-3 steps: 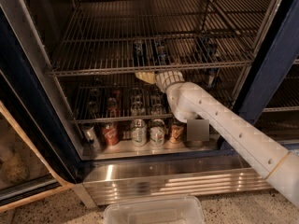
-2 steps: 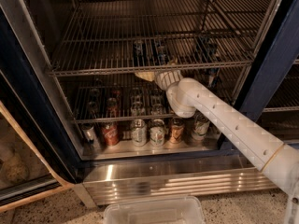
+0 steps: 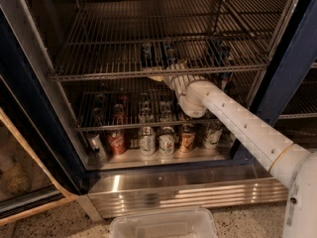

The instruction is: Pick pepsi can from middle shelf of fridge

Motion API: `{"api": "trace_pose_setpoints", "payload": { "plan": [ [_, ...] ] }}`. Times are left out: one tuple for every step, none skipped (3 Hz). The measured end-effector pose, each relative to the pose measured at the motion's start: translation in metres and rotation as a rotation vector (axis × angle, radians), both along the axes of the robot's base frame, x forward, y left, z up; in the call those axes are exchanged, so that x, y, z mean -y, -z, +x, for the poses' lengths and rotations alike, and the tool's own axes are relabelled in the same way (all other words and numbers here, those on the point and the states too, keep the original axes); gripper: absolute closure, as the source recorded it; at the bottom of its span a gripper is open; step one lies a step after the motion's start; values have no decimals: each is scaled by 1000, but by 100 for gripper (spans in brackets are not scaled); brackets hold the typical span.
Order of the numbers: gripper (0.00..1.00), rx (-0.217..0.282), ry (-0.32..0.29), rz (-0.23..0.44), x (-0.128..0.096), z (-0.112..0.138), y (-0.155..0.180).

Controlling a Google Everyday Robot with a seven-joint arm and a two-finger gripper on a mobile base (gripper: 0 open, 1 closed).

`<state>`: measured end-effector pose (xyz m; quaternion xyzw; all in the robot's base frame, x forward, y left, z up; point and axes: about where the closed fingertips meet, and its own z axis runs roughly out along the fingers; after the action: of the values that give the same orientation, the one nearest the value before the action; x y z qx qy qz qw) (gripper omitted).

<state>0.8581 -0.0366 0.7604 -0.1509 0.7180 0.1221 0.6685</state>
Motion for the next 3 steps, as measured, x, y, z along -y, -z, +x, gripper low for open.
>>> {"api": "trace_pose_setpoints", "payload": {
  "plan": [
    [0,-3,15,6,0,9,2],
    [19,-10,44,17,3,14,7],
    [41,-10,44,17,3,14,7]
  ]
}}
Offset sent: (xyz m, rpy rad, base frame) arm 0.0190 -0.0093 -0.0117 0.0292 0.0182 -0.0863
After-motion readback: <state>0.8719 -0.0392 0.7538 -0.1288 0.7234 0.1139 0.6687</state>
